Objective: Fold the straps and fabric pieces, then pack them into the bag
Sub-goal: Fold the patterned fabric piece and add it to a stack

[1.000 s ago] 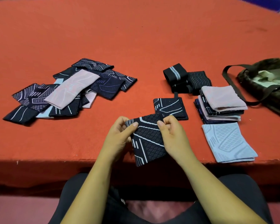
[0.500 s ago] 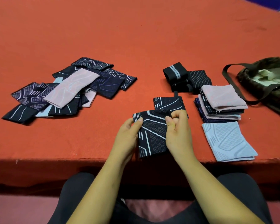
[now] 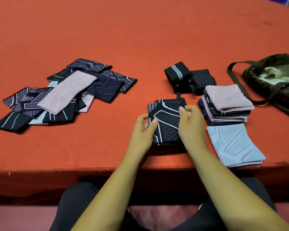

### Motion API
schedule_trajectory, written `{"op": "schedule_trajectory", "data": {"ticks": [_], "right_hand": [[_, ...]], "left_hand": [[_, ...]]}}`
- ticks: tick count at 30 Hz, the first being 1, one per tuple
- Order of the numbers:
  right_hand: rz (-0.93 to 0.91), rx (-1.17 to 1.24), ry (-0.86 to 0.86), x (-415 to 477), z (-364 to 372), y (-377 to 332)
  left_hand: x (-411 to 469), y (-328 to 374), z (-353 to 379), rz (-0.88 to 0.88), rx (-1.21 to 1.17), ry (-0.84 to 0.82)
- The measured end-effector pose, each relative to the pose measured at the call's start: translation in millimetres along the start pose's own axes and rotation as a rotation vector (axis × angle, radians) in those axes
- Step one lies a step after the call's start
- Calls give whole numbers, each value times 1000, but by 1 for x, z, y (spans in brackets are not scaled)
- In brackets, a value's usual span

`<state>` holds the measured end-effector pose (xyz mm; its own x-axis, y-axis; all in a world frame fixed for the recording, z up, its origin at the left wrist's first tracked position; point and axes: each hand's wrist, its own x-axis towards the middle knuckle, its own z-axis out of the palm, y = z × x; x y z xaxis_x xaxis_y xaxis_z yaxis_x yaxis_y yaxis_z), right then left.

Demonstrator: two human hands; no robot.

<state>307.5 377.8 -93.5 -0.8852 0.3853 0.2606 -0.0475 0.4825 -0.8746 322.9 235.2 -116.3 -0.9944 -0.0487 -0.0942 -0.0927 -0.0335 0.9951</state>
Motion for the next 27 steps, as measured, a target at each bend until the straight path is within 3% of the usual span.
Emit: {"op": "schedule_trajectory", "data": {"ticks": [3,8,14,20,27], "right_hand": [[48,-15,-34,29,1,9],[121,-41,-99,75,1,11],[151,-99,-50,98,14,38],[48,-146,-10,90,27,61],[-93,-311,-31,82,29,59]], "left_hand": [[20,4,13,71,-1,20],[66,13,28,127,181,52],[101,3,36,160,467,24],[99,-16,39,352,668,52],[93,-24,44,345,691,84]]}}
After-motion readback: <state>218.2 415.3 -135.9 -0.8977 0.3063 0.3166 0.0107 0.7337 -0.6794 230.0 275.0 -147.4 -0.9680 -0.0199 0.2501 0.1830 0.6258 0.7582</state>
